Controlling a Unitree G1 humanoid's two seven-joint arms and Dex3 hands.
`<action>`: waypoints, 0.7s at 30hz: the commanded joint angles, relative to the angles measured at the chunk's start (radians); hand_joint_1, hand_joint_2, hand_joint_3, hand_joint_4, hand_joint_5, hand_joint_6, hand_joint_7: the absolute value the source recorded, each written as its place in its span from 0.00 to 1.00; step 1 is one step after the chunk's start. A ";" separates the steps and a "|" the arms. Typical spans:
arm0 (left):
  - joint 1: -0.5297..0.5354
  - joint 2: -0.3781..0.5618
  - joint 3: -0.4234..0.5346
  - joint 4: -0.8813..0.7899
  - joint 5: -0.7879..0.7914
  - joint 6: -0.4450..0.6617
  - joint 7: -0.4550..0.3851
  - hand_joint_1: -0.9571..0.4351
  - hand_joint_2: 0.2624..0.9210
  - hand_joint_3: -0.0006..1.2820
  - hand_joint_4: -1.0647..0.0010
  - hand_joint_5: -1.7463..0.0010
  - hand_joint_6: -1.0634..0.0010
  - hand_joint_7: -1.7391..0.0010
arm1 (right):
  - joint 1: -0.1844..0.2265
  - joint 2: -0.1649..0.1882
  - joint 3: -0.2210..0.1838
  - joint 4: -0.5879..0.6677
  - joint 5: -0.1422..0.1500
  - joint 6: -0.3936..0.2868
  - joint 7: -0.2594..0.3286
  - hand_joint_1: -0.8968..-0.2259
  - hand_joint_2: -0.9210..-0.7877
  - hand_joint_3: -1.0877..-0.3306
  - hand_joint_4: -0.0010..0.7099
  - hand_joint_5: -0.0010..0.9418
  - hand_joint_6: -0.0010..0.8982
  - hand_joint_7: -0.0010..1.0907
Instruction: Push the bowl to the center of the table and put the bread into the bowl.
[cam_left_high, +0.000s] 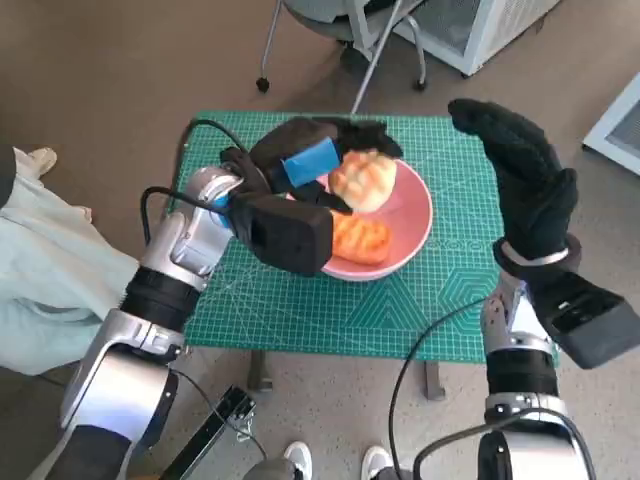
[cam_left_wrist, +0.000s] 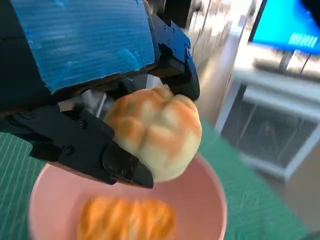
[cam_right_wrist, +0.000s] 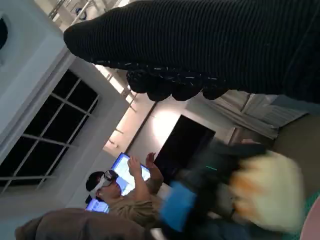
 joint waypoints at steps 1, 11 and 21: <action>0.012 -0.007 0.043 0.015 -0.058 -0.059 0.015 0.39 0.93 0.02 0.87 0.99 0.93 0.74 | 0.020 -0.010 -0.002 -0.001 -0.004 0.014 0.000 0.51 0.00 0.60 0.48 0.00 0.04 0.75; 0.042 -0.051 0.185 0.021 -0.264 -0.200 0.024 0.35 0.98 0.01 0.88 1.00 0.89 0.79 | 0.017 -0.004 0.001 -0.028 -0.019 0.022 -0.026 0.53 0.00 0.59 0.48 0.00 0.04 0.75; 0.129 -0.122 0.328 -0.089 -0.500 -0.252 0.015 0.34 1.00 0.08 0.80 0.98 0.77 0.83 | -0.006 0.000 0.002 -0.058 -0.074 0.035 -0.104 0.54 0.00 0.58 0.48 0.00 0.03 0.74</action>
